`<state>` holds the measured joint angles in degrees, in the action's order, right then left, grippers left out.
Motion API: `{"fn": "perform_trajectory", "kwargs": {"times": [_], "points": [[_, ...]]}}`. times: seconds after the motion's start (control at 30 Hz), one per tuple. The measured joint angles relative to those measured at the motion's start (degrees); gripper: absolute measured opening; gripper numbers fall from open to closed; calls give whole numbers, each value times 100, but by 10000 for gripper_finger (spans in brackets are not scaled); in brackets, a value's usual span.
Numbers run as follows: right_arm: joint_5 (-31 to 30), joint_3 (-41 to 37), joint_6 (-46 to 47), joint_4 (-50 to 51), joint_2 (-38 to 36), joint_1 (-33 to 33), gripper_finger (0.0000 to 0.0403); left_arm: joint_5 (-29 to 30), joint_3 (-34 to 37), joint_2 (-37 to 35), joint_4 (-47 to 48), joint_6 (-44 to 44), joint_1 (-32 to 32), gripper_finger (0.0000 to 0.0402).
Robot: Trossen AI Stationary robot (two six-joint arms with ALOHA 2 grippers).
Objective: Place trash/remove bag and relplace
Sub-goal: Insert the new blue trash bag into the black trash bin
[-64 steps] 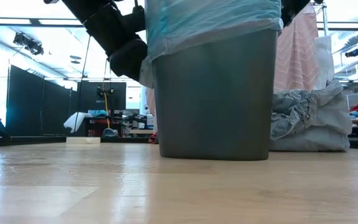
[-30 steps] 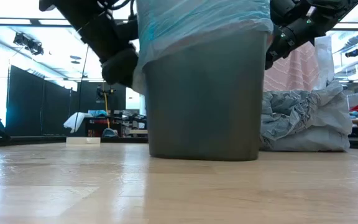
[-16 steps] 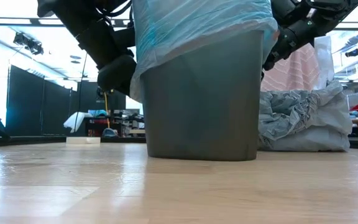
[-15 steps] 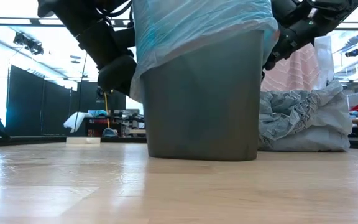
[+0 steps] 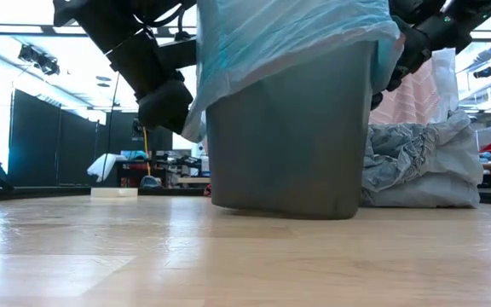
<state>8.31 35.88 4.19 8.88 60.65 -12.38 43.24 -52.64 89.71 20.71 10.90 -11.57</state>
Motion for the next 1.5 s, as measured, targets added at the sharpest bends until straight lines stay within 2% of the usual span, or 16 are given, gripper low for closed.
{"fn": "perform_trajectory", "kwargs": {"times": [0.27,0.7,0.93,1.27,1.37,1.5], "points": [[-119,0,-460,264,-320,207,0,-2,-2,-7,-19,24,0,124],[-421,30,-1023,482,-378,455,3,-6,-9,-15,-35,30,-2,124],[-660,2,-1136,164,-649,510,46,-11,-11,-15,-68,28,0,124],[-452,4,-886,-78,-771,511,127,-23,3,-15,-167,24,0,124],[-321,7,-712,99,-907,567,139,-24,78,-16,-167,29,0,124],[-274,13,-670,530,-962,677,134,-23,192,-20,-165,164,0,124]]}}
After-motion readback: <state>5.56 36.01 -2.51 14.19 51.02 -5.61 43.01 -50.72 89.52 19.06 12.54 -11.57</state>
